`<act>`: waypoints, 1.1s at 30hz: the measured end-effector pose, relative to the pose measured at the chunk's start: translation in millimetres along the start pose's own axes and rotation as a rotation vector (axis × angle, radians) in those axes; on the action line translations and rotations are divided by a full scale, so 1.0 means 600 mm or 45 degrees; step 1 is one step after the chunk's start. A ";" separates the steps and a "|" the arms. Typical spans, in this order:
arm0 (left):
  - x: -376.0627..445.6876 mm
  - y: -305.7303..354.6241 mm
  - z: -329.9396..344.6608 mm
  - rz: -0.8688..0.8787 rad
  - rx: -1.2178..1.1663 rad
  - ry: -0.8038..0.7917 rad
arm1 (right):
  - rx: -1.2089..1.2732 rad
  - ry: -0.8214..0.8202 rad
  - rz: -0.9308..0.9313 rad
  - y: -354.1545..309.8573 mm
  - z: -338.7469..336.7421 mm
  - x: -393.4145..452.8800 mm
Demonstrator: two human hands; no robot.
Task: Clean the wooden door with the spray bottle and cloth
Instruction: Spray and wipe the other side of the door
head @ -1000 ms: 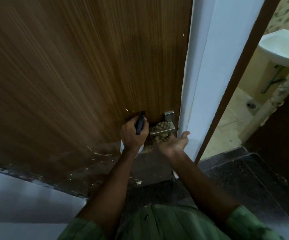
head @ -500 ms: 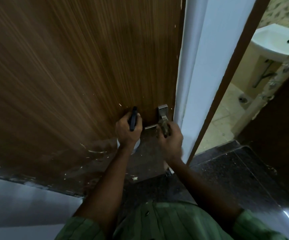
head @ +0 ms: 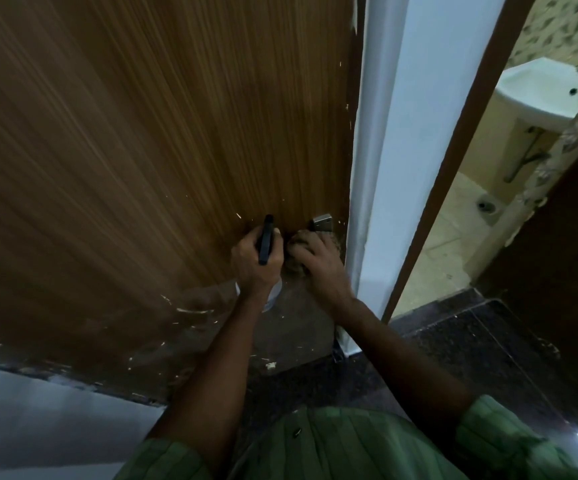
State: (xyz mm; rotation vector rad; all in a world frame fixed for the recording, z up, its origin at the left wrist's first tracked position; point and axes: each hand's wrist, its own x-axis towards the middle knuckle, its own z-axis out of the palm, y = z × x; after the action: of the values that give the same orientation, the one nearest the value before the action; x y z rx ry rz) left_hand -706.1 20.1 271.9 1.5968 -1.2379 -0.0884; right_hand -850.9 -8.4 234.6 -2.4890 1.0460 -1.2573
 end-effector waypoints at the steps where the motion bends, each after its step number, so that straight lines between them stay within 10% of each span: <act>1: 0.002 0.001 0.001 0.002 0.001 0.005 | 0.117 0.130 0.049 -0.010 -0.008 0.007; 4: 0.003 0.003 0.003 0.015 0.004 0.014 | 0.310 0.337 0.290 -0.010 -0.017 0.017; 13: 0.001 0.001 0.002 0.067 -0.019 0.002 | -0.116 -0.249 0.226 0.046 -0.021 -0.032; 33: -0.002 -0.002 0.001 0.083 -0.030 -0.001 | -0.240 -0.117 0.430 0.033 -0.011 -0.028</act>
State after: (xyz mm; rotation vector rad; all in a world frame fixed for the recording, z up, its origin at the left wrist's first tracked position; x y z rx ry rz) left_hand -706.5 20.4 270.0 1.5346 -1.2840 -0.0619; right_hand -872.9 -11.1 219.3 -2.3350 1.5431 -0.9760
